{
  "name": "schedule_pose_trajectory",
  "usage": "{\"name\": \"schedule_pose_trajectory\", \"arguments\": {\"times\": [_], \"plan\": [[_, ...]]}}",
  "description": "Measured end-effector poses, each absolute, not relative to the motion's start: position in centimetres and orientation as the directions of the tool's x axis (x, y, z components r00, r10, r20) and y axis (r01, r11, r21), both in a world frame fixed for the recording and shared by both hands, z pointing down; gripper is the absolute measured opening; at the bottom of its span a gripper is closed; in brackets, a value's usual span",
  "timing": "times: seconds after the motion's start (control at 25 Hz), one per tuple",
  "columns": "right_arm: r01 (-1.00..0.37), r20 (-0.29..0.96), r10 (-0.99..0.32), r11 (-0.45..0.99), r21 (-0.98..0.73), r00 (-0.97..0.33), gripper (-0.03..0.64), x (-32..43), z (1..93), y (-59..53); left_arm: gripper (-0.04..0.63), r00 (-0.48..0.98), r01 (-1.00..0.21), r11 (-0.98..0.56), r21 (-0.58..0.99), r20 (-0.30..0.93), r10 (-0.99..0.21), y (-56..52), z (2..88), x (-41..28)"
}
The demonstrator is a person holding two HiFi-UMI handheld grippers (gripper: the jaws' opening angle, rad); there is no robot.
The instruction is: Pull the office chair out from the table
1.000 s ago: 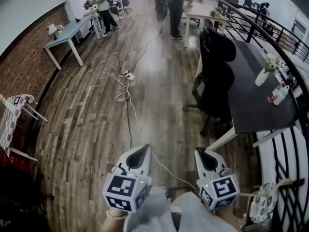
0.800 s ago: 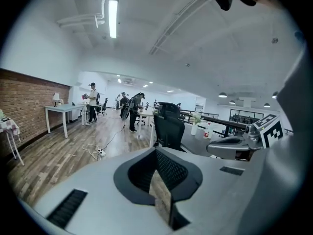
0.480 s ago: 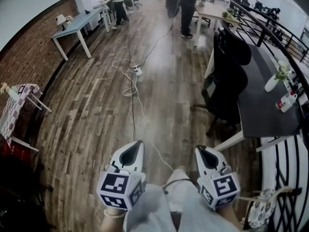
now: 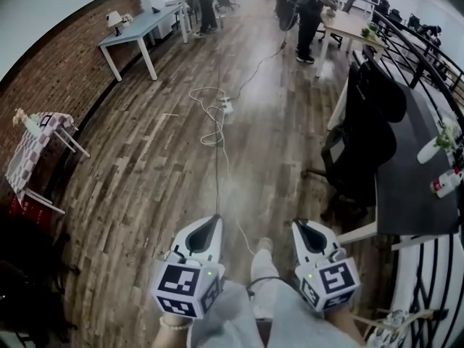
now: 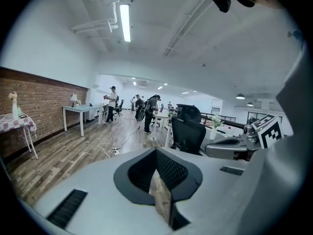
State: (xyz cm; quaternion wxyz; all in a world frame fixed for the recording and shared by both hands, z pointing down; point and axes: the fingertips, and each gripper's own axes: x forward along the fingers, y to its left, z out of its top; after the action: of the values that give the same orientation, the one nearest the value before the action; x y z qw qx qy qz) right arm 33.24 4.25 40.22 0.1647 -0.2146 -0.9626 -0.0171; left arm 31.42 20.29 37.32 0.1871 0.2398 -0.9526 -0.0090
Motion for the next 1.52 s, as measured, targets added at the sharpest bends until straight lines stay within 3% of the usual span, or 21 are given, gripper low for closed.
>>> {"name": "schedule_pose_trajectory", "arguments": {"times": [0.8, 1.28, 1.52], "plan": [[0.448, 0.314, 0.436, 0.893, -0.037, -0.844, 0.005, 14.0, 39.0, -3.2, 0.008, -0.824, -0.452, 0.888, 0.088, 0.339, -0.453, 12.3, 35.2, 13.1], [0.437, 0.297, 0.427, 0.899, -0.034, -0.854, 0.003, 8.7, 38.1, -7.4, 0.008, -0.834, -0.442, 0.894, 0.075, 0.333, -0.440, 9.1, 34.3, 7.4], [0.366, 0.289, 0.364, 0.929, -0.048, -0.885, 0.003, 8.3, 38.4, -10.8, 0.008, -0.808, -0.503, 0.862, 0.063, 0.320, -0.495, 5.7, 33.9, 5.4]]}}
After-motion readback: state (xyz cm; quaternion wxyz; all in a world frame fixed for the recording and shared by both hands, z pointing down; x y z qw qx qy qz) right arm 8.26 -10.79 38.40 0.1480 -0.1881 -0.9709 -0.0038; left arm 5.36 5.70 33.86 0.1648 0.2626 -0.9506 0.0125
